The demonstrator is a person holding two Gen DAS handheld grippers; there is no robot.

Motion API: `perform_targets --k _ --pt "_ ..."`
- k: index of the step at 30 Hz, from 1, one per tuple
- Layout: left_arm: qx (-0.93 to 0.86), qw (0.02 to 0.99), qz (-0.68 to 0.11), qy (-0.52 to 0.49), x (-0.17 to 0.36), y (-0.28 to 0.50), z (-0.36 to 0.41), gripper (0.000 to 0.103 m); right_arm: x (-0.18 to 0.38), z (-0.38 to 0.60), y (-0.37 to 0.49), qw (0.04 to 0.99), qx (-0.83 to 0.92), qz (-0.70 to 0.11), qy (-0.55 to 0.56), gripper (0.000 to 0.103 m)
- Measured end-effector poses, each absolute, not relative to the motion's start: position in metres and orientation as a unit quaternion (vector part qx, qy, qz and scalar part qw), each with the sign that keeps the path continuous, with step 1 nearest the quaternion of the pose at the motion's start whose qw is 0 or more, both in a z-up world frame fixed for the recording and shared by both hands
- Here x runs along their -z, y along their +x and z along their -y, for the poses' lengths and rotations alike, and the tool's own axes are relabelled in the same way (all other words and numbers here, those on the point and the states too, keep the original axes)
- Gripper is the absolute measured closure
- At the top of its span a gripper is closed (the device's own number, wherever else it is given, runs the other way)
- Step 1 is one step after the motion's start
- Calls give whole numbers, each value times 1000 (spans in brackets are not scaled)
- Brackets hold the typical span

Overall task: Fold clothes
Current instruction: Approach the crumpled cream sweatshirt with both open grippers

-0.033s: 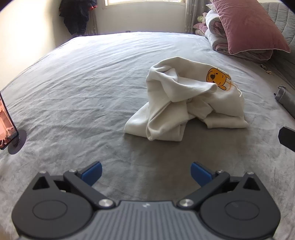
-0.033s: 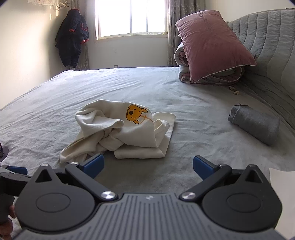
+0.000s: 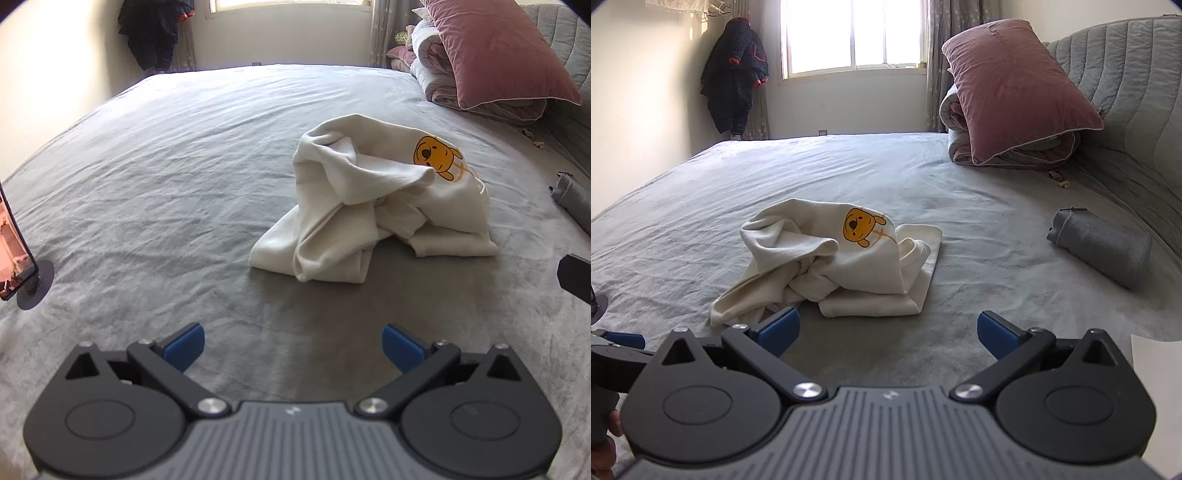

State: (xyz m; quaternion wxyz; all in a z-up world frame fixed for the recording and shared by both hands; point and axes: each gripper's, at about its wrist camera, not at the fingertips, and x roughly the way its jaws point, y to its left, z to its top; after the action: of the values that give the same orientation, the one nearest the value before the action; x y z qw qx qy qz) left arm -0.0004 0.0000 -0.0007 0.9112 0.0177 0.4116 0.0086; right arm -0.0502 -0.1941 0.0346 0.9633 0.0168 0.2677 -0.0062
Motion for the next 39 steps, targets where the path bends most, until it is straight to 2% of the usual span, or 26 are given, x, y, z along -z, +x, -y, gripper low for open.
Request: perform_targets --k 39 --pt "-23 909 -415 23 8 0 -3 0 -28 208 -42 949 30 -312 40 0"
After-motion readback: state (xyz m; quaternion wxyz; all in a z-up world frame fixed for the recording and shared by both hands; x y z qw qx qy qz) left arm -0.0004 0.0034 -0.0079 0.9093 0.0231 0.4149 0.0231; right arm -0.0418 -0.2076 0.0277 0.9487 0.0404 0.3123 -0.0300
